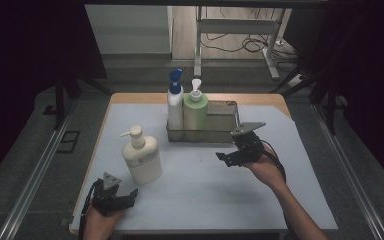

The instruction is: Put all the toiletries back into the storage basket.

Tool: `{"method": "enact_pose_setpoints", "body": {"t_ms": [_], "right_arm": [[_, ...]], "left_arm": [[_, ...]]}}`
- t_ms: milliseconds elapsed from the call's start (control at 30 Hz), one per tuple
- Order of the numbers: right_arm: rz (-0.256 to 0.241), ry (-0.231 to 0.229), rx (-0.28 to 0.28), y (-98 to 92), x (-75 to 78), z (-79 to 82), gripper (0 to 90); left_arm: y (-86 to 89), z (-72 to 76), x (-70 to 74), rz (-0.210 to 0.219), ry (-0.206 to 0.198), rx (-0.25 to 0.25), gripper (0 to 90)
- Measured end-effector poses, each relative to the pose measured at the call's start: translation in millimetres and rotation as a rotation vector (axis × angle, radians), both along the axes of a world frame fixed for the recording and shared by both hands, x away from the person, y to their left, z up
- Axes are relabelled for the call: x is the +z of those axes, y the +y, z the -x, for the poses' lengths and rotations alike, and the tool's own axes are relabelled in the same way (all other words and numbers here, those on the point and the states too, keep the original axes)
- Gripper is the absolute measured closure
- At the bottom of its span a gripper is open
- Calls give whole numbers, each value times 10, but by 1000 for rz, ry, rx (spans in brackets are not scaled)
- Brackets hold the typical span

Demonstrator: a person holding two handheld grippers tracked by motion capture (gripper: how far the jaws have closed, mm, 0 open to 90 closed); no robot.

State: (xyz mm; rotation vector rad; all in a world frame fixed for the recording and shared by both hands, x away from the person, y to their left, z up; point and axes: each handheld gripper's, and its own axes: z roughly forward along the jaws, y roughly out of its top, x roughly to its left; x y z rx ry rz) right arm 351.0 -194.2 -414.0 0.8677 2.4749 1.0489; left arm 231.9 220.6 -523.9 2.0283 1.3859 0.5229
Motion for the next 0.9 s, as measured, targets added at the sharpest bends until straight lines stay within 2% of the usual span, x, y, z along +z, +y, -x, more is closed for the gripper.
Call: {"method": "enact_pose_setpoints", "body": {"t_ms": [100, 233, 533, 700, 900], "right_arm": [[-14, 6, -2, -72, -15, 72, 89], [-8, 8, -13, -162, -62, 166, 68], [-15, 7, -54, -370, -213, 341, 67], [-24, 10, -73, -462, -332, 423, 71], [-46, 35, -106, -570, -536, 472, 77]], "left_arm": [[0, 0, 0, 0, 0, 0, 144], [0, 0, 0, 0, 0, 0, 144], [0, -1, 1, 0, 1, -1, 143], [-2, -1, 1, 2, 1, 1, 143], [-5, 0, 6, -4, 0, -1, 147]]}}
